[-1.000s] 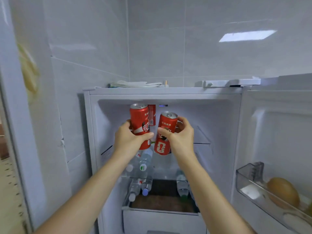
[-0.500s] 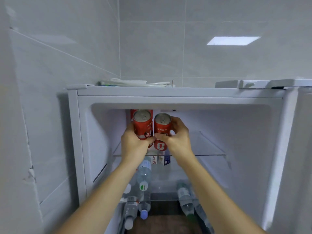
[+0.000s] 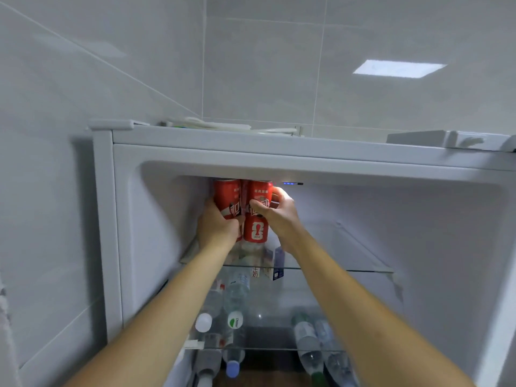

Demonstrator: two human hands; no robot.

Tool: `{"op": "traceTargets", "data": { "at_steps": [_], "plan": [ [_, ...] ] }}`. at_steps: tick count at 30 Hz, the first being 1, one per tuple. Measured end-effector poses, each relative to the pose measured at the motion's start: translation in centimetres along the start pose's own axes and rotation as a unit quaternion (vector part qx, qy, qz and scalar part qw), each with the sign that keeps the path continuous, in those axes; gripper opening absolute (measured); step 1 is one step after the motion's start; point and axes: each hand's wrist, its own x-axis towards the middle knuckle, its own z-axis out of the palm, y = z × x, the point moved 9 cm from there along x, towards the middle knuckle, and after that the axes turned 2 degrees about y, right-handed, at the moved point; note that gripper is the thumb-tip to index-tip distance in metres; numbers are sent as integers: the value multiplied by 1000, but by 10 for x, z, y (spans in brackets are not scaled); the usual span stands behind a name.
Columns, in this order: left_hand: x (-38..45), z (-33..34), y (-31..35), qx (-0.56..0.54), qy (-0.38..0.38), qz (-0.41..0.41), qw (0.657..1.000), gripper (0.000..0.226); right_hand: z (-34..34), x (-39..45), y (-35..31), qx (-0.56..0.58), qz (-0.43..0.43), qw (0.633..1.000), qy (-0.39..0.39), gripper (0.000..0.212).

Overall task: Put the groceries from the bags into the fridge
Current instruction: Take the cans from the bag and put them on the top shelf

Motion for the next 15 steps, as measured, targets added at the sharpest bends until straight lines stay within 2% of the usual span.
{"op": "traceTargets", "data": {
  "at_steps": [6,11,15],
  "plan": [
    [28,27,-3,100,6,36,994,58,-3,33,12,-133,17,990,35,45],
    [54,42,-10,207,18,45,977,55,-1,65,22,-208,27,976,57,25],
    [75,55,-8,262,1,69,963,61,-2,85,37,-226,48,971,58,26]
  ]
}}
